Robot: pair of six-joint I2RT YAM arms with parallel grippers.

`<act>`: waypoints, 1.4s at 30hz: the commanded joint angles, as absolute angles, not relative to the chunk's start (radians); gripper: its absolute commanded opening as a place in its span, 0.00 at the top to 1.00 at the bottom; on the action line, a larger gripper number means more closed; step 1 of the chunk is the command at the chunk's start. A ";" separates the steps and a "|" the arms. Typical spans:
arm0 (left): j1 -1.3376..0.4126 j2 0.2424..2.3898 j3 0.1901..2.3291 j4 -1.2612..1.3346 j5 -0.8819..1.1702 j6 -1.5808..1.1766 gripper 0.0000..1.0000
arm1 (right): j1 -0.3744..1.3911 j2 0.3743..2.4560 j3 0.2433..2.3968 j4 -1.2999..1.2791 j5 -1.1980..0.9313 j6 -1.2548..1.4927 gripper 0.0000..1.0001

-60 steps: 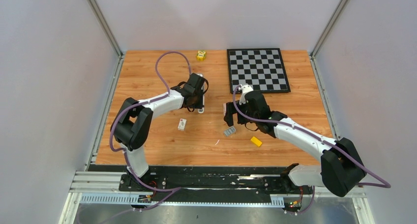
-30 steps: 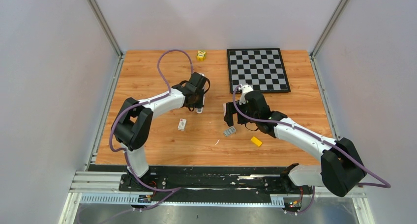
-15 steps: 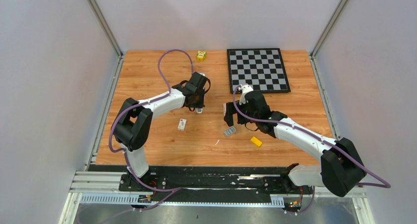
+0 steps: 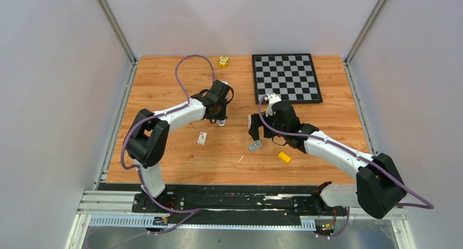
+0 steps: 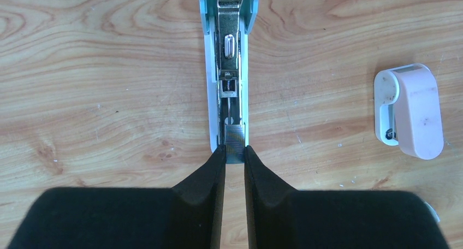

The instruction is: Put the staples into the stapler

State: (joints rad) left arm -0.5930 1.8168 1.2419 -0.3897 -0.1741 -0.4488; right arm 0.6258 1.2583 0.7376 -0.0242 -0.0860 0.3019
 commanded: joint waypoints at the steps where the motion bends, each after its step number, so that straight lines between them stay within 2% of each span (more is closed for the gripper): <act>1: -0.600 1.818 1.253 -0.373 -0.206 -0.441 0.83 | 0.612 1.237 0.728 -0.051 -0.082 0.293 0.01; 42: -0.599 1.871 1.269 -0.371 -0.209 -0.425 0.83 | 0.613 1.237 0.729 -0.058 -0.075 0.279 0.01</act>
